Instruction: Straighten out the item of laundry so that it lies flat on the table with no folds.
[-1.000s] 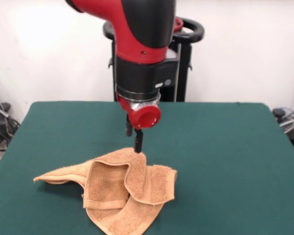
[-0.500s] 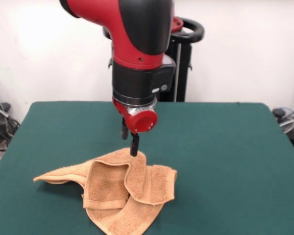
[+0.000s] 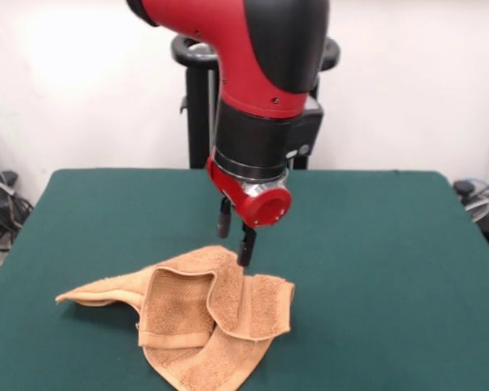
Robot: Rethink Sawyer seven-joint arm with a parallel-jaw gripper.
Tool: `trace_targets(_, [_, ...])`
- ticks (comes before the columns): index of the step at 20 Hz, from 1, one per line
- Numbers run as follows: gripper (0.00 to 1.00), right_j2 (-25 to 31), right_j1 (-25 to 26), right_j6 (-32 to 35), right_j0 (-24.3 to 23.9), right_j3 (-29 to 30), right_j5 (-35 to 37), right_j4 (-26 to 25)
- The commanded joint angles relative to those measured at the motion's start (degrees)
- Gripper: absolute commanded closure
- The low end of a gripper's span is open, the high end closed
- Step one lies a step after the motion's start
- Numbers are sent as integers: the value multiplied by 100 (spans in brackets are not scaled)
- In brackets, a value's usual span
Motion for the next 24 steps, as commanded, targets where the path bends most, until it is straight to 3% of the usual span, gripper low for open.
trace_targets(1, [0,-149,348,1499,217,-562,774,45])
trace_targets(8, [0,58,738,513,-369,-1018,518,-221])
trace_targets(19, [0,-8,680,1067,-452,-589,323,0])
trace_targets(24, [0,-289,806,1010,-304,-632,677,-195])
